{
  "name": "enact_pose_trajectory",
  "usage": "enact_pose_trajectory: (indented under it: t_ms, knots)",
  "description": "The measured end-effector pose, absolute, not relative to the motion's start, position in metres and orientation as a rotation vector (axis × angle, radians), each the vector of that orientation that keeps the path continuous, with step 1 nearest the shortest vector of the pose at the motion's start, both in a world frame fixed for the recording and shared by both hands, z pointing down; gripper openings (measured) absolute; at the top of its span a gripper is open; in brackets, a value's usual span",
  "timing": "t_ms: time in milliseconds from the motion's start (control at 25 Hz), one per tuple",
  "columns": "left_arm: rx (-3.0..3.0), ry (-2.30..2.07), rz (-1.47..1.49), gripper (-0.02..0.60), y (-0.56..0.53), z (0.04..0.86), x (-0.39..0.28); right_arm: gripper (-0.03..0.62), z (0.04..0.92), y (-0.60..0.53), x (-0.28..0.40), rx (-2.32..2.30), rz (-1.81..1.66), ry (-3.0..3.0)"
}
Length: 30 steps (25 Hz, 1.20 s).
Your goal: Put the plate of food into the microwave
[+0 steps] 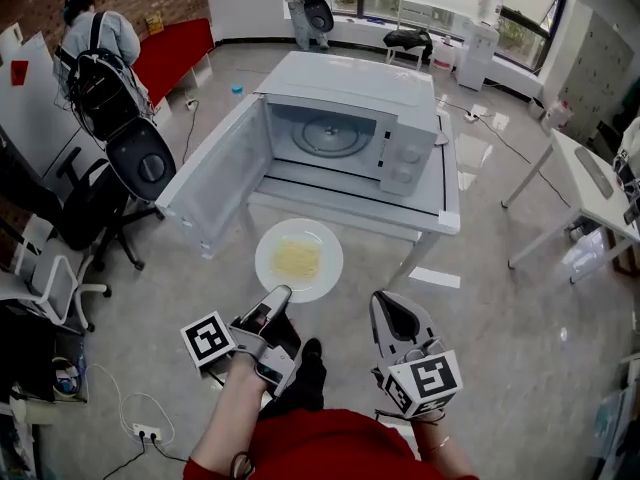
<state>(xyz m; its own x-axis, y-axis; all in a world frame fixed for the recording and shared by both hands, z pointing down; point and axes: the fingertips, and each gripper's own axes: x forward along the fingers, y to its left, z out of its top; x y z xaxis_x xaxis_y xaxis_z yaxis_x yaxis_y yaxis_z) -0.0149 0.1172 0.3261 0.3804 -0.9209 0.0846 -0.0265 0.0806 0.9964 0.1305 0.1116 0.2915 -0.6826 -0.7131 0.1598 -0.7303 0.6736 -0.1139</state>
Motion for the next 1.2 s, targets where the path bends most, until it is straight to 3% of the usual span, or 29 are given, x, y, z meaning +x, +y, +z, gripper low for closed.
enact_pose_trajectory:
  t_ms: [360,1200]
  knots:
    - [1.325,-0.916,-0.827,0.021,0.011,0.321,-0.044,0.015,0.285,0.004,0.083,1.242,0.275,-2.739]
    - [1.304,-1.028,-0.81,0.021,-0.12,0.355,-0.057,0.015,0.302,-0.114,0.069,1.16,0.24,-2.713]
